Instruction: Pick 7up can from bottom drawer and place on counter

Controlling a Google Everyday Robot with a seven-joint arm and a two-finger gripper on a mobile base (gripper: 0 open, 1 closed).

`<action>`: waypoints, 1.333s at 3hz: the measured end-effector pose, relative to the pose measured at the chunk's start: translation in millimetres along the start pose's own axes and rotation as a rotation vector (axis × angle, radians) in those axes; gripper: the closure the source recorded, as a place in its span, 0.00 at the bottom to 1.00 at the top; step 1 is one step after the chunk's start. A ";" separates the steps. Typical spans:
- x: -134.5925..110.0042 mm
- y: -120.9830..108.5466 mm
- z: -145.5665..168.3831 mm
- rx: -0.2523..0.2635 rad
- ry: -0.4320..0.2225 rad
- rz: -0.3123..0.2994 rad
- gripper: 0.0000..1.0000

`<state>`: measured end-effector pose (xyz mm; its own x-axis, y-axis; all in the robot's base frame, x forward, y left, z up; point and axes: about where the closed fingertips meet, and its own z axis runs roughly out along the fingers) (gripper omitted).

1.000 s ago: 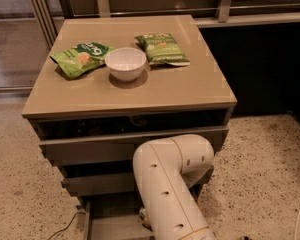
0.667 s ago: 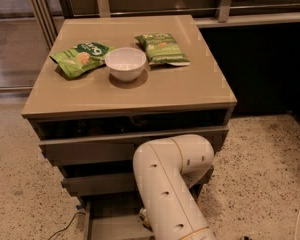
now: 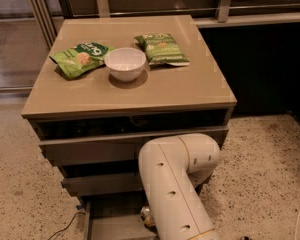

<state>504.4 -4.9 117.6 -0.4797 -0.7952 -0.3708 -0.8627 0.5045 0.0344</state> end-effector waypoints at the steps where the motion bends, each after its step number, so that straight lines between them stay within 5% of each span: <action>1: -0.4 1.0 -8.9 0.007 -0.007 0.003 1.00; 4: 11.8 -18.1 -60.4 0.065 -0.009 0.063 1.00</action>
Offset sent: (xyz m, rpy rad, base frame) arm -0.0045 -0.0147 0.0361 -0.0010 -0.0213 -0.0295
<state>504.7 -43.7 168.6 -0.5308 -0.7585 -0.3780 -0.8188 0.5740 -0.0022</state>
